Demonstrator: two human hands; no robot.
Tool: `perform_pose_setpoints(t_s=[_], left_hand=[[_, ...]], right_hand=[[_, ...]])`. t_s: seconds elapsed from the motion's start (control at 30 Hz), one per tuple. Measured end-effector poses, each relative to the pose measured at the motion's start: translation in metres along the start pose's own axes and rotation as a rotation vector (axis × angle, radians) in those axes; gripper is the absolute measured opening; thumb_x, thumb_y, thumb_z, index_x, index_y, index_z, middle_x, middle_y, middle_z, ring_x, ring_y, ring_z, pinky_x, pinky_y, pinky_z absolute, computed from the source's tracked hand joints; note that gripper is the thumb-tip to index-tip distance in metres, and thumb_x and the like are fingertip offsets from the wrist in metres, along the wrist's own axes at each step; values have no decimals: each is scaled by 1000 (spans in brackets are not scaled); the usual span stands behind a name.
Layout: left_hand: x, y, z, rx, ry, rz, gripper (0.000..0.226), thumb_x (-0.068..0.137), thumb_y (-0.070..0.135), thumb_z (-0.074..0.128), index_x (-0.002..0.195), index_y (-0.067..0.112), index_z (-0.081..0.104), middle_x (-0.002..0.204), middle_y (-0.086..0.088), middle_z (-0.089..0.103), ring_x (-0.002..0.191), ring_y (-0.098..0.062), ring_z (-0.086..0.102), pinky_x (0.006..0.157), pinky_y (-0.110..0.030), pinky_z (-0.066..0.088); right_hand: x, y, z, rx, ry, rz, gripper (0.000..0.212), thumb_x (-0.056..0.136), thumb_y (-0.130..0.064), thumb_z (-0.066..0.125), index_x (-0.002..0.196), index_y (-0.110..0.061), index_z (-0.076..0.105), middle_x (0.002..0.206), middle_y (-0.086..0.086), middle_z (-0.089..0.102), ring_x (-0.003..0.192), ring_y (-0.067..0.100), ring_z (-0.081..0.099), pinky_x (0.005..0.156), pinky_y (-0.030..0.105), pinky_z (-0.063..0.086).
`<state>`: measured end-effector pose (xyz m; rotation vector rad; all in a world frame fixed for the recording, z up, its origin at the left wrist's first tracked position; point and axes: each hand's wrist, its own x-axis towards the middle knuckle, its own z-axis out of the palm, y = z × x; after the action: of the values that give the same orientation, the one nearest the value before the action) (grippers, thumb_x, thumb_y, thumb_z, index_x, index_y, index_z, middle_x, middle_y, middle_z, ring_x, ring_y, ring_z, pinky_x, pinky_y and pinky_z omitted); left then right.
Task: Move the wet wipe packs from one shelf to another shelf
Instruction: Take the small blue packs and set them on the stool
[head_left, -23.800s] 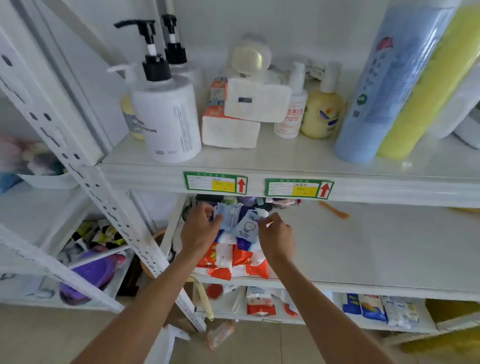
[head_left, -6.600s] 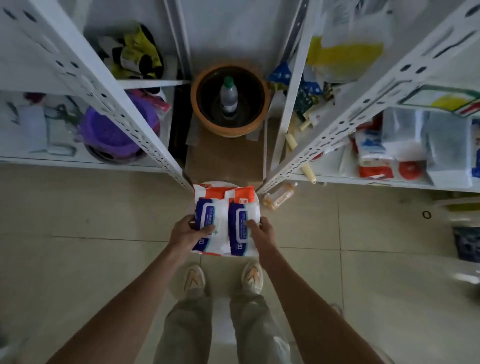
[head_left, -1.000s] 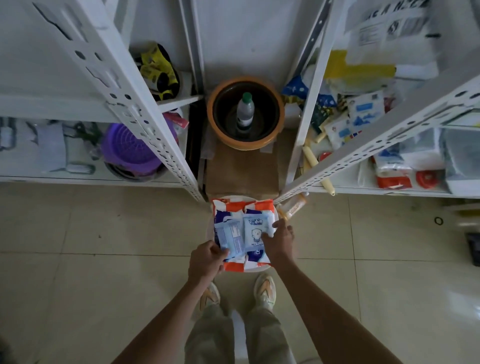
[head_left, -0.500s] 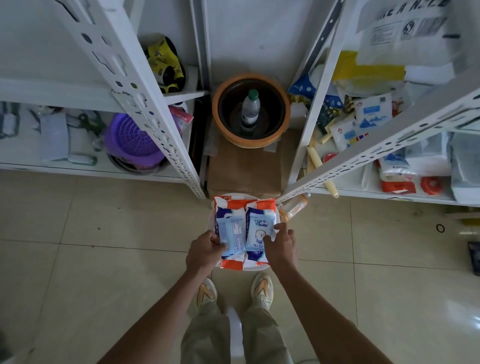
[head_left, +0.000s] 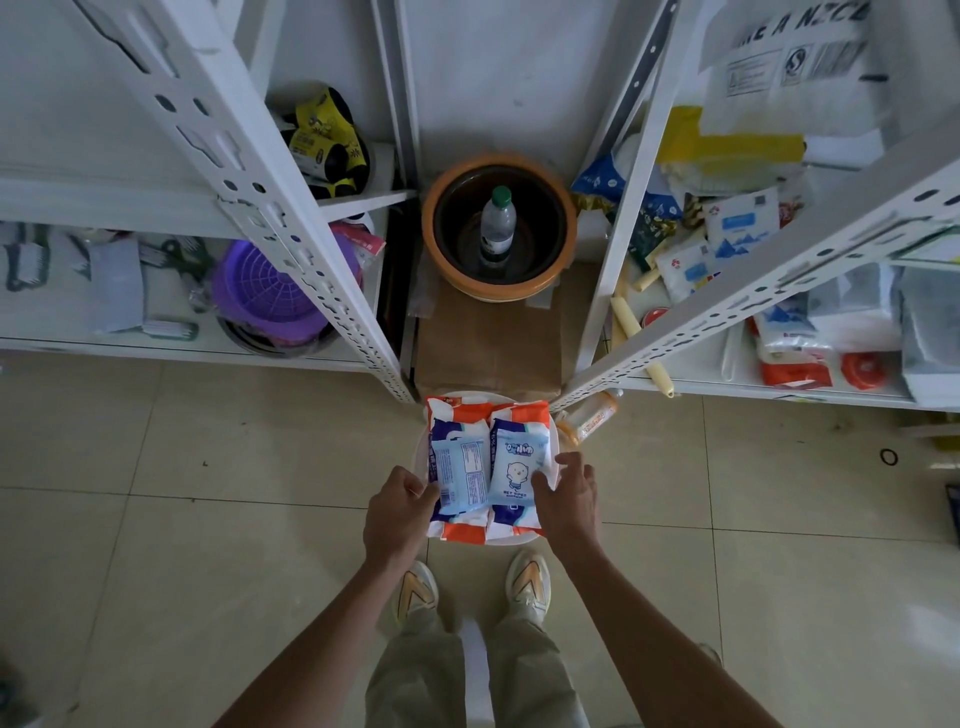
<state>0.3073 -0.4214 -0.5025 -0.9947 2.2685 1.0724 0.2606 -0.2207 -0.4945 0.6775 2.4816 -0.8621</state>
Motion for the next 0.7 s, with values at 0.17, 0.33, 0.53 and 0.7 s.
perform_pose_setpoints(t_s=[0.17,0.33,0.53,0.7], left_hand=[[4,3,1,-35,17,-22,24,100,32,56,96,8,58,93,-2,70,78,-17,67,52,-18,44],[4,-3,-3,-160,-113,-35,24,101,20,53,92,3,67,80,-8,72,59,-16,61,55,-28,48],[6,-12,-15,-104,-61,-42,19,98,33,62,95,15,67,92,-4,78,64,-18,68,59,-32,58],[4,6,-10,-177,-85,-16,26,95,40,66,108,17,65,104,4,74,91,-19,74,74,-33,64]], right_hand=[[0,0,3,32,71,-41,25,97,-31,60,118,-20,52,120,3,59,108,21,58,83,40,62],[-1,4,-6,123,198,-8,7,92,-20,62,86,-19,63,80,-5,66,74,20,65,64,43,63],[-1,8,-11,175,97,70,24,95,-35,65,113,-20,59,100,2,70,83,20,68,65,38,64],[2,7,-1,197,-51,63,55,84,-61,65,122,-24,51,121,2,61,111,23,63,71,33,62]])
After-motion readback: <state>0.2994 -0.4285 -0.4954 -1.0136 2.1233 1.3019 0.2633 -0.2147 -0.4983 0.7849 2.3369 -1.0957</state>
